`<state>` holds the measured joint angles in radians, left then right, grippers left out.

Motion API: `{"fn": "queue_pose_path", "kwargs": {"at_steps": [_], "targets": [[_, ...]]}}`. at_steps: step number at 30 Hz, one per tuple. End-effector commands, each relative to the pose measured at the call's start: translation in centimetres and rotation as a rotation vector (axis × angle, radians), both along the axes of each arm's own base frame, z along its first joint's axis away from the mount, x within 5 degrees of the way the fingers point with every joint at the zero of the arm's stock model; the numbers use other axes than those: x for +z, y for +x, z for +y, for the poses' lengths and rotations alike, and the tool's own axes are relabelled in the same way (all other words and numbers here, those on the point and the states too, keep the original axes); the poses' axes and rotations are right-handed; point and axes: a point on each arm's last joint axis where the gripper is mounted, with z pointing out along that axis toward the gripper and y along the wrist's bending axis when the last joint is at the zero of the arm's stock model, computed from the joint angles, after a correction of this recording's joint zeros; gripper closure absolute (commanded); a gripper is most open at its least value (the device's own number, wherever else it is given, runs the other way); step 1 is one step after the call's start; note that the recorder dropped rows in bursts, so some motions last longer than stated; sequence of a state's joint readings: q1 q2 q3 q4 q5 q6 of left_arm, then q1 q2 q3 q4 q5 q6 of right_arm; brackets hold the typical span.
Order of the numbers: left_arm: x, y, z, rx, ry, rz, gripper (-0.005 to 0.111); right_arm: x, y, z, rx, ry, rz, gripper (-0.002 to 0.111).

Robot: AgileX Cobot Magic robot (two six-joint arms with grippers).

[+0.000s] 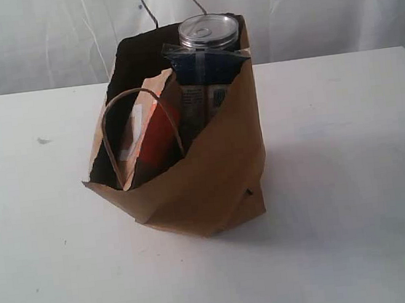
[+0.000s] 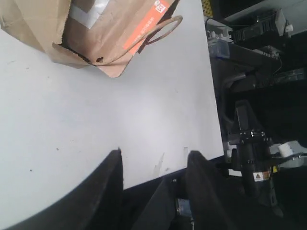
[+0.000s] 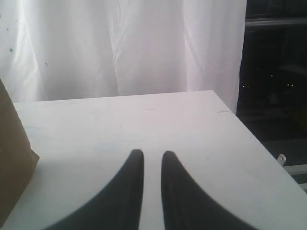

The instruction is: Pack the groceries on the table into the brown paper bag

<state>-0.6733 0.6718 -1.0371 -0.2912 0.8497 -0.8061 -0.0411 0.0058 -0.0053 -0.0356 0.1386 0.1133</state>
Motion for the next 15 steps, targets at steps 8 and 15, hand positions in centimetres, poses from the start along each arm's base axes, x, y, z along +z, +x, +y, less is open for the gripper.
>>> {"fn": "queue_pose_path", "kwargs": {"at_steps": [8,15], "targets": [[-10.7,1.2,3.1,0.321,-0.089,-0.403,0.060,-0.1,0.0,0.0,-0.009,0.003,-0.006,0.095],[-14.3,-0.5,5.2,0.447,-0.031,-0.429,0.060,-0.1,0.0,0.0,-0.009,0.003,-0.006,0.095]]}}
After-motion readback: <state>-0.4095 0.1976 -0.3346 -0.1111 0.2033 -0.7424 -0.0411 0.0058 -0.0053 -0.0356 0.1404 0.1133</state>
